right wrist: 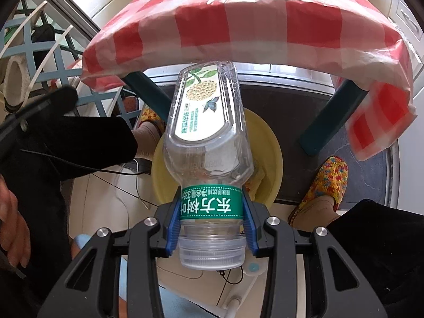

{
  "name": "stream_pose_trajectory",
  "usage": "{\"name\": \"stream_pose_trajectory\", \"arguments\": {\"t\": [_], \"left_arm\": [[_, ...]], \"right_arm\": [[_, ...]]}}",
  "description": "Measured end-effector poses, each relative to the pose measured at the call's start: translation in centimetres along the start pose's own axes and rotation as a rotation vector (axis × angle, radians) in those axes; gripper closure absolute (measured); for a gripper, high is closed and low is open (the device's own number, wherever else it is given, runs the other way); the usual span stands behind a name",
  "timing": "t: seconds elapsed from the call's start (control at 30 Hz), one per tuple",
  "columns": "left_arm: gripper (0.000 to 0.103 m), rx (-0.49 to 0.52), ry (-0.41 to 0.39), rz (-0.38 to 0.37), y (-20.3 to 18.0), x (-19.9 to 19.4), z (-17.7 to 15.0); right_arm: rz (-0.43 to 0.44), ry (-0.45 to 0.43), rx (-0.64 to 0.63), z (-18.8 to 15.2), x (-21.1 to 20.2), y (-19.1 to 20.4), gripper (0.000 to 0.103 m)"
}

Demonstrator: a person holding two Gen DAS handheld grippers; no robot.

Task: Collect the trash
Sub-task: 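Open the left tool dropping the peel while the right tool releases the bottle into the bin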

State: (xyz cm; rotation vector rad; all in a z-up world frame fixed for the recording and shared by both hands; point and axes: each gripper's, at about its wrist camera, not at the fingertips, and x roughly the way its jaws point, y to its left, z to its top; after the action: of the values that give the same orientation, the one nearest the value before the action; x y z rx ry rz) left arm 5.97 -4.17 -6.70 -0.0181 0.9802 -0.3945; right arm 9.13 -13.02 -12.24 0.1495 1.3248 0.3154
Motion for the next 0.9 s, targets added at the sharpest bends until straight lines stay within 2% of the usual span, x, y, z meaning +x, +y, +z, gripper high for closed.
{"name": "stream_pose_trajectory", "arguments": {"t": [0.17, 0.2, 0.27, 0.47, 0.6, 0.9], "left_arm": [[0.060, -0.004, -0.064, 0.047, 0.2, -1.1, 0.3], [0.058, -0.009, -0.079, 0.057, 0.3, -1.3, 0.4], [0.055, -0.018, -0.100, 0.068, 0.5, -1.7, 0.6], [0.042, -0.041, -0.166, 0.115, 1.0, -2.8, 1.0], [0.030, -0.049, -0.208, 0.153, 1.2, -3.4, 1.0], [0.023, -0.048, -0.229, 0.177, 1.2, -3.8, 1.0]], "right_arm": [[0.000, 0.026, -0.012, 0.0, 0.7, 0.2, 0.062], [-0.003, 0.026, -0.011, 0.0, 0.8, 0.2, 0.061], [-0.002, 0.017, -0.003, 0.1, 0.7, 0.1, 0.050], [0.011, -0.014, 0.026, 0.3, 0.2, -0.1, 0.040], [0.023, -0.032, 0.012, 0.4, 0.0, 0.4, 0.036], [0.033, -0.078, 0.029, 0.5, -0.8, 0.3, 0.034]]}}
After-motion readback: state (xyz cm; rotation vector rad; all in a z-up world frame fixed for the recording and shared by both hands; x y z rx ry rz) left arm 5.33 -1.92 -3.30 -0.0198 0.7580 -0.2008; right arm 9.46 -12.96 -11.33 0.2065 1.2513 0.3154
